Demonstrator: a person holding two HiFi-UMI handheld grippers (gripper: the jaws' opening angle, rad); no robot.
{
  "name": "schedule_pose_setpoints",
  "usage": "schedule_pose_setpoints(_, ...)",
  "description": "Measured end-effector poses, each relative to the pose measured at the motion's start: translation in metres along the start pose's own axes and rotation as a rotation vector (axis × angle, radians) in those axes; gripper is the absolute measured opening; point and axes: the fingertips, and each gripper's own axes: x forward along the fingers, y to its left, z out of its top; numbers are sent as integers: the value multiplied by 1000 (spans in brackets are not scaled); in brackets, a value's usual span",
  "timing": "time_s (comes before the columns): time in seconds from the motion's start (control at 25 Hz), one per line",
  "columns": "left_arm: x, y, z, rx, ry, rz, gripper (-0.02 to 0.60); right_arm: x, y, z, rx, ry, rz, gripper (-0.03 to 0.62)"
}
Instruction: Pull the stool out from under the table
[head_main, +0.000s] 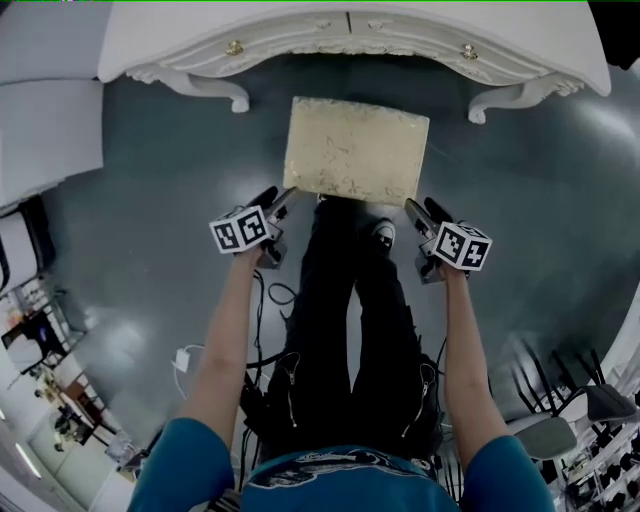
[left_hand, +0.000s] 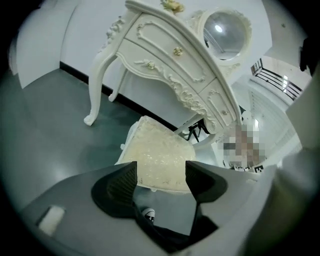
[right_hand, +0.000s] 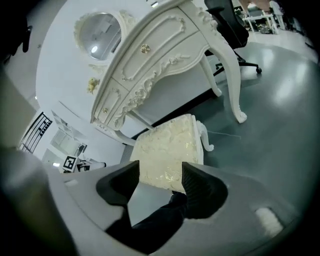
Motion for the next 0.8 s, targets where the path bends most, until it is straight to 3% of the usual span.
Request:
schedule_pose_setpoints(0.32, -52, -106, 29, 181, -45, -91, 288, -69, 87, 47, -18, -94, 112, 212)
schedule_pose_setpoints(0.48, -77, -160, 49, 253, -100, -139, 236, -104, 130, 72, -53, -135, 181, 204)
schedule_pose_setpoints(0.8, -134, -248, 79, 414, -207, -187, 236, -173, 190, 116, -123, -213, 291, 182)
